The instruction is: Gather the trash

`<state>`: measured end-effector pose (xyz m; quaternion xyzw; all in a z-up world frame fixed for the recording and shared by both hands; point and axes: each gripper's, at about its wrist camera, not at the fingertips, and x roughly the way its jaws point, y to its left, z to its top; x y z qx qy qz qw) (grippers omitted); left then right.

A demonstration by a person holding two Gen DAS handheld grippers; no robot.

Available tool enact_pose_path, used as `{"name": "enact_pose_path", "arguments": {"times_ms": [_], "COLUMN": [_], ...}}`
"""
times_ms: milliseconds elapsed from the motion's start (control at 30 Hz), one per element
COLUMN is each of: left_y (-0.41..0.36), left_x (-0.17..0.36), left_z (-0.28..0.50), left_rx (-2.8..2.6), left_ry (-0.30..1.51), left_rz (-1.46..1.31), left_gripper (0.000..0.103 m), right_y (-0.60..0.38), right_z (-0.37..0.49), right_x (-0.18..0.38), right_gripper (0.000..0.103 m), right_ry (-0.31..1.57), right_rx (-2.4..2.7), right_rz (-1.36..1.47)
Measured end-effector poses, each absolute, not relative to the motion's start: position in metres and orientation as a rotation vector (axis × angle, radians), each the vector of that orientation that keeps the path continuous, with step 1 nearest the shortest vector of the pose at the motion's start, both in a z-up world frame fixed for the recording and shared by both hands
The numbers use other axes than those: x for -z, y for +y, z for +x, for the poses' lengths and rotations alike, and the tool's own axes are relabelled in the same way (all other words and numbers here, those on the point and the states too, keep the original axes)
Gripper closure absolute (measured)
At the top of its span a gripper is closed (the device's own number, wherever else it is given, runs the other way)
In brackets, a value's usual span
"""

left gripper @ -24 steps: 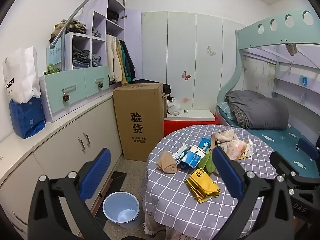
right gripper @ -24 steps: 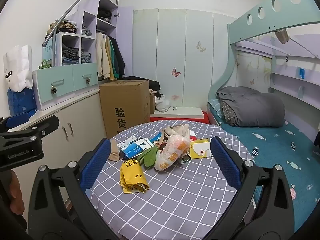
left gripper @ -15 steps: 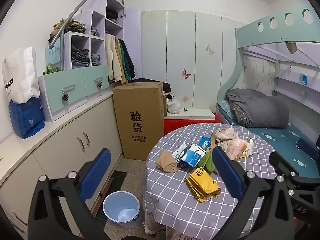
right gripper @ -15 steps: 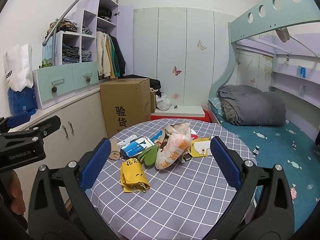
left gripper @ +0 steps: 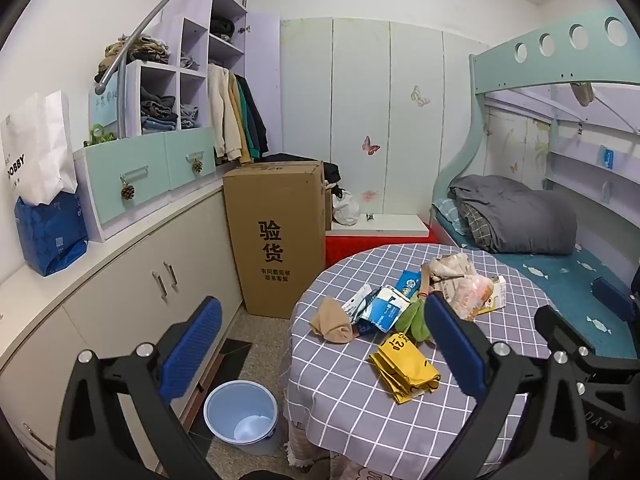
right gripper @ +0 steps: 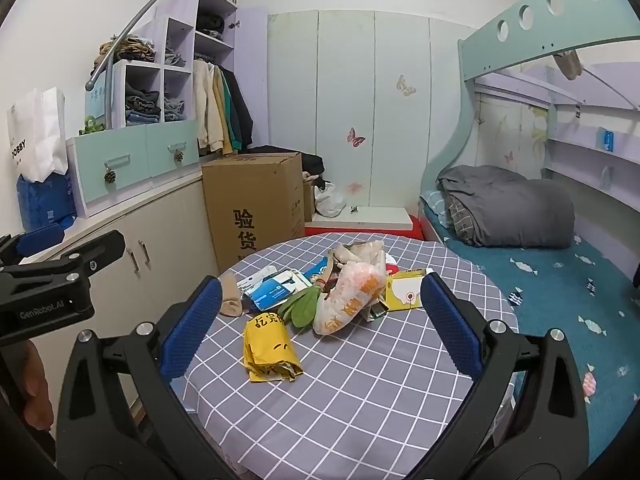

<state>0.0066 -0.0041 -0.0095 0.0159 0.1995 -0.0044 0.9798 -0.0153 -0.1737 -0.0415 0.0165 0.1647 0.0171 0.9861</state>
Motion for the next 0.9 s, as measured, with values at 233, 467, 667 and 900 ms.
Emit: {"name": "enact_pose_path", "arguments": {"times_ms": [233, 467, 667, 900], "left_y": [-0.0083, -0.0097, -0.0109, -0.0142], "left_x": [0.0144, 0.0139, 0.0126, 0.0138], "left_z": [0.0082, 0.0073, 0.0085, 0.0111], "left_rx": [0.014, 0.018, 0.023, 0.028], "left_ry": [0.405, 0.408, 0.416, 0.425], "left_rz": [0.036, 0.036, 0.039, 0.043], "left_gripper": [0.004, 0.004, 0.004, 0.004], "right_y": [-0.1744, -0.1741, -0.1737, -0.1739], "right_z": [-0.0134, -0.0132, -0.0137, -0.0122], "right_x": [0.0423, 0.0422, 0.0441, 0.0452], "right_gripper": [0.006, 0.006, 0.006, 0.006], "right_ry": [0.335, 0.336, 0.34, 0.345], "right_rx": [-0.037, -0.038, -0.042, -0.042], "right_rz": [0.034, 0.037, 0.042, 0.044]}}
